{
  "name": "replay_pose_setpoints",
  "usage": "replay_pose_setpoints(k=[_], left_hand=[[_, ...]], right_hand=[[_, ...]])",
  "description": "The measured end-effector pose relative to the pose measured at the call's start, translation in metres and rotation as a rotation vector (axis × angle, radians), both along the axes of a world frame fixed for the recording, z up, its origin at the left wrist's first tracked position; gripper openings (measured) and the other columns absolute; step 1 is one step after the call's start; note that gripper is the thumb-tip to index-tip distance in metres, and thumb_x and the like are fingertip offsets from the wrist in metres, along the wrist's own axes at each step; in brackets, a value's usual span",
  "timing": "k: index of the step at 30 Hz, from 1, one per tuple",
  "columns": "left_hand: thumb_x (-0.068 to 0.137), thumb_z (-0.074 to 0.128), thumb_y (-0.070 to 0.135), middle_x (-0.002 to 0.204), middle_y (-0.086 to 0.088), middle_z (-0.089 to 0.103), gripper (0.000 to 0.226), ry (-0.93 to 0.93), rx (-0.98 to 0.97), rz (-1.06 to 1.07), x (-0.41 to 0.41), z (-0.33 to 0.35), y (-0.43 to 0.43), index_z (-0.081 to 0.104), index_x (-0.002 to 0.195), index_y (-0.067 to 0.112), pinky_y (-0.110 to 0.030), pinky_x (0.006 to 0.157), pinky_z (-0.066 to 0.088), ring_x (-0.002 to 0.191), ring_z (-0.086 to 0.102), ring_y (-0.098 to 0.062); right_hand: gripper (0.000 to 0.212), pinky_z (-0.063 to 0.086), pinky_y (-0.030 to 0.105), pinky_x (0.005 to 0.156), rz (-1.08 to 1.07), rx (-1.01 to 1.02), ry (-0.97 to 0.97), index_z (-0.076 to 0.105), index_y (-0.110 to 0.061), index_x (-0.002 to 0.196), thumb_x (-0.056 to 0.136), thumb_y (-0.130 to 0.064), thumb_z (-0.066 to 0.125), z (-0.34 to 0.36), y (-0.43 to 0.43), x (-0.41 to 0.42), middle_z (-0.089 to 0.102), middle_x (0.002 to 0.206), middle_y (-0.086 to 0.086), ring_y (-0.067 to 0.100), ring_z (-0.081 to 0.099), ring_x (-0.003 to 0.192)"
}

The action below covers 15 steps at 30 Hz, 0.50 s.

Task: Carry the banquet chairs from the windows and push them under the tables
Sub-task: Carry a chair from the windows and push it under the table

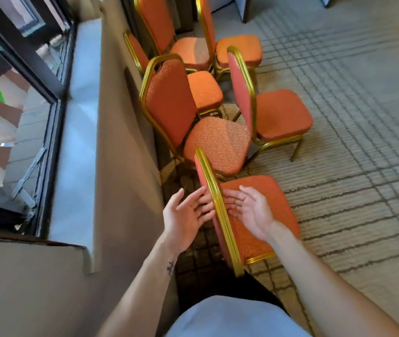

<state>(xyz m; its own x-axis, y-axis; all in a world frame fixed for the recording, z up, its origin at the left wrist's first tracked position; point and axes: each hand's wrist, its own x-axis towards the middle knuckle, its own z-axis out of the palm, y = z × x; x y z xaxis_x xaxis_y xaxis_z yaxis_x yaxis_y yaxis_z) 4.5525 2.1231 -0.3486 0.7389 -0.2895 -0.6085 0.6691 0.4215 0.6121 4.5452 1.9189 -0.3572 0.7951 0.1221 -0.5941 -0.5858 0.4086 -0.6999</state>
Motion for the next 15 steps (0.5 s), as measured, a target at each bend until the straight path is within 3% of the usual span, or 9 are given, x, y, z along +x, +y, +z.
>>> replay_pose_setpoints(k=[3,7,11,15], left_hand=[[0.099,0.035,0.058,0.145,-0.019,0.058,0.073,-0.026,-0.004,-0.092,0.011,0.012,-0.033,0.049,0.148,0.007,-0.054,0.121,0.032,0.137,0.052,-0.038],[0.099,0.031,0.063,0.143,-0.022,0.059,0.077,-0.049,0.011,-0.165,0.031,0.022,-0.074,0.056,0.144,0.006,-0.056,0.123,0.028,0.139,0.047,-0.044],[0.101,0.031,0.059,0.138,-0.025,0.062,0.074,-0.125,0.045,-0.283,0.053,0.031,-0.117,0.057,0.141,0.001,-0.056,0.12,0.032,0.131,0.056,-0.044],[0.103,0.025,0.061,0.135,-0.026,0.063,0.079,-0.198,0.011,-0.389,0.071,0.038,-0.164,0.057,0.14,-0.002,-0.054,0.116,0.037,0.127,0.06,-0.044]], right_hand=[[0.051,0.045,0.038,0.092,-0.108,-0.003,-0.031,0.071,-0.002,0.117,0.1,-0.039,0.039,0.008,-0.031,-0.005,0.074,0.105,0.016,0.023,0.068,0.095],[0.052,0.047,0.038,0.082,-0.228,0.003,-0.021,0.069,0.0,0.116,0.091,-0.04,0.049,0.015,-0.072,0.005,0.072,0.099,0.018,0.024,0.067,0.086],[0.043,0.046,0.032,0.069,-0.225,-0.062,-0.032,0.074,-0.008,0.101,0.1,-0.036,0.041,0.027,-0.116,0.017,0.072,0.08,0.008,0.016,0.065,0.07],[0.044,0.047,0.034,0.071,-0.31,-0.049,-0.06,0.079,-0.014,0.086,0.101,-0.034,0.043,0.033,-0.152,0.024,0.068,0.078,0.007,0.019,0.06,0.071]])
